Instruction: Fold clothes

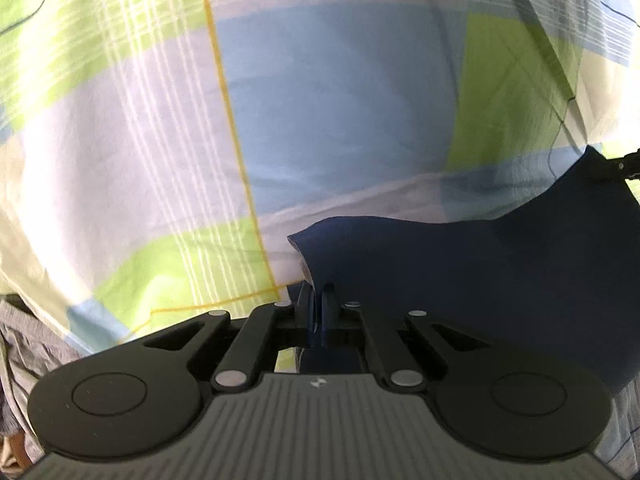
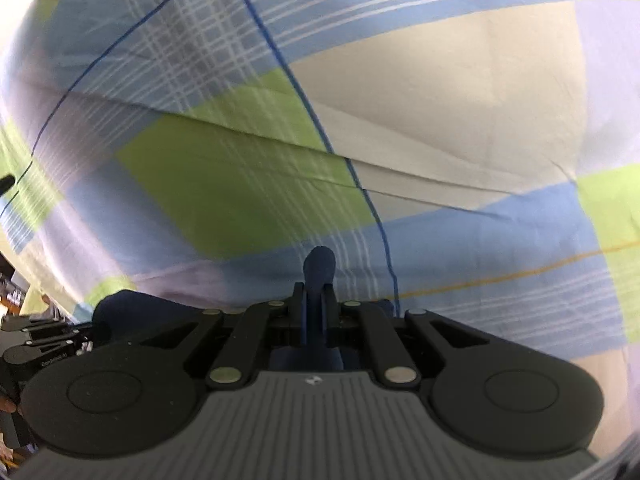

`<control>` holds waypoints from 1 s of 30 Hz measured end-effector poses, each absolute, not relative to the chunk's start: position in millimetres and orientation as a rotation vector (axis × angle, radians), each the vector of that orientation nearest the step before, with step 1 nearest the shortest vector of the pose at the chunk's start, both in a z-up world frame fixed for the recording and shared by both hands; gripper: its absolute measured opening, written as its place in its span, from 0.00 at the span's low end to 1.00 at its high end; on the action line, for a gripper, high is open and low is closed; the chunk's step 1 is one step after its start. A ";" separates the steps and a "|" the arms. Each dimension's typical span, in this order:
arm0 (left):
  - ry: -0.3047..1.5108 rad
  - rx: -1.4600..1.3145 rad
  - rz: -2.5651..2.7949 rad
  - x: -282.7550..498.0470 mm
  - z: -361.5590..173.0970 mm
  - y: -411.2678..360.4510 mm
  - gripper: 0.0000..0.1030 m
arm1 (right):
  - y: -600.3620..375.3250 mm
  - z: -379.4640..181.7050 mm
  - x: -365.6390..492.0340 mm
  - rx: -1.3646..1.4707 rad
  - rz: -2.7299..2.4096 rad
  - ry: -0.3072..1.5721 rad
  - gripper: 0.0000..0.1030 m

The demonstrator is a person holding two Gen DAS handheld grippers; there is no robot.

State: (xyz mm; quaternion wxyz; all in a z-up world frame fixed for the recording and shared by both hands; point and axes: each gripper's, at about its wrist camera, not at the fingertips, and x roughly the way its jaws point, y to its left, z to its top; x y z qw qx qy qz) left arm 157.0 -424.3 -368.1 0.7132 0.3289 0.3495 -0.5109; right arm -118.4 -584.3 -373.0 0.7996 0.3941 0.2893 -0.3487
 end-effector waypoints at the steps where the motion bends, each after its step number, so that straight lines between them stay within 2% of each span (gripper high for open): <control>1: 0.786 0.750 -1.120 157.3 -379.9 -427.9 0.01 | -587.2 -379.0 -117.7 0.852 -0.759 0.636 0.05; 5: 0.808 0.839 -1.075 160.7 -411.7 -442.1 0.07 | -600.8 -411.2 -110.9 0.893 -0.813 0.733 0.05; 7: 0.772 0.882 -1.045 160.2 -411.8 -446.2 0.21 | -603.2 -412.2 -106.7 0.891 -0.833 0.757 0.07; 8: 0.748 0.901 -1.011 162.1 -408.0 -447.2 0.21 | -603.6 -410.1 -104.7 0.882 -0.854 0.773 0.14; 9: 0.741 0.907 -0.979 167.0 -402.5 -446.9 0.21 | -603.8 -408.3 -104.4 0.875 -0.872 0.779 0.34; 10: 0.745 0.910 -0.960 170.5 -398.3 -446.3 0.21 | -603.8 -403.6 -105.5 0.855 -0.919 0.789 0.43; 11: 0.749 0.907 -0.938 174.5 -391.4 -444.1 0.20 | -603.6 -397.9 -109.0 0.837 -0.959 0.784 0.47; 14: 0.772 0.861 -0.955 170.1 -359.4 -427.0 0.20 | -595.6 -370.7 -127.8 0.827 -1.029 0.708 0.44; 16: 0.795 0.836 -1.054 145.9 -343.9 -412.6 0.21 | -577.0 -353.9 -138.3 0.830 -0.986 0.659 0.33; 17: 0.805 0.824 -1.101 134.6 -336.2 -405.5 0.23 | -563.4 -343.5 -144.5 0.829 -0.952 0.631 0.22; 18: 0.807 0.817 -1.132 129.6 -329.2 -399.7 0.26 | -549.1 -333.5 -150.3 0.826 -0.914 0.607 0.16; 20: 0.789 0.811 -1.247 92.4 -333.3 -388.5 0.36 | -505.9 -323.8 -153.0 0.789 -0.778 0.620 0.13; 22: 0.769 0.852 -1.258 74.5 -355.0 -390.8 0.37 | -480.9 -332.5 -150.3 0.768 -0.734 0.682 0.13; 23: 0.766 0.873 -1.246 72.4 -367.7 -391.1 0.39 | -473.5 -346.3 -150.2 0.771 -0.739 0.720 0.09; 25: 0.774 0.894 -1.199 84.4 -381.7 -382.8 0.39 | -471.9 -369.0 -155.0 0.767 -0.786 0.730 0.00; 28: 0.729 0.902 -1.139 102.1 -364.3 -369.9 0.35 | -482.3 -366.9 -156.1 0.725 -0.827 0.728 0.00; 29: 0.694 0.908 -1.146 98.5 -358.2 -363.4 0.39 | -479.5 -360.7 -153.0 0.680 -0.826 0.724 0.14; 30: 0.664 0.925 -1.153 96.2 -351.1 -356.4 0.44 | -475.2 -355.7 -144.6 0.633 -0.828 0.727 0.39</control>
